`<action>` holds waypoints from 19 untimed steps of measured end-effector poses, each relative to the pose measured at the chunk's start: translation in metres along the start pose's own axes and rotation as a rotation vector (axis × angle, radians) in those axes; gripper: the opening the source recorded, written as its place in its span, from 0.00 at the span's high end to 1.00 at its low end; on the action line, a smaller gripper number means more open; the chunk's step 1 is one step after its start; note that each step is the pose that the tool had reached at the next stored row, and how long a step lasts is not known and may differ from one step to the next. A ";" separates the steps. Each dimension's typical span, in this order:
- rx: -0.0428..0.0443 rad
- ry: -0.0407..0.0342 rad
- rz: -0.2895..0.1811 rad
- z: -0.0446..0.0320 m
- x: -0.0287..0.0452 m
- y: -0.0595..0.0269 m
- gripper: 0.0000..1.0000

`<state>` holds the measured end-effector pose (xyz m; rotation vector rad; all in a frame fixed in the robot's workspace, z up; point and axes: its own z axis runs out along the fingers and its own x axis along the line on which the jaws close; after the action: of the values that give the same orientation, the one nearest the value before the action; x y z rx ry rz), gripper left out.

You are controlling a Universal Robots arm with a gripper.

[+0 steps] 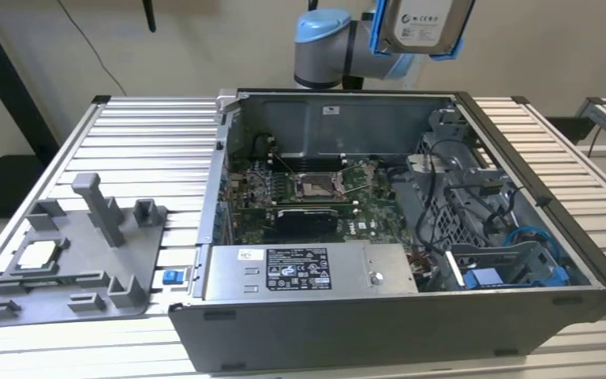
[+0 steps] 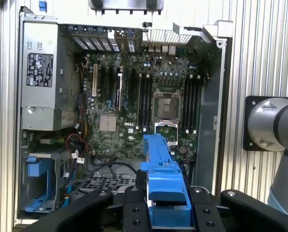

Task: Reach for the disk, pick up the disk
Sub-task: 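Pick up the disk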

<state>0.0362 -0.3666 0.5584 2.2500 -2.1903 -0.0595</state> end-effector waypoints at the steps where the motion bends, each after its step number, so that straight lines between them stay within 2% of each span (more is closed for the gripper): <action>1: 0.0016 0.0004 0.000 0.0003 0.0000 -0.0022 1.00; 3: 0.0086 0.0063 0.000 0.0027 0.0004 -0.0112 1.00; 9: 0.0100 0.0093 0.000 0.0050 0.0008 -0.0270 1.00; 19: 0.0100 0.0093 0.000 0.0052 0.0009 -0.0275 1.00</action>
<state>0.0636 -0.3667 0.5524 2.2506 -2.1911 -0.0381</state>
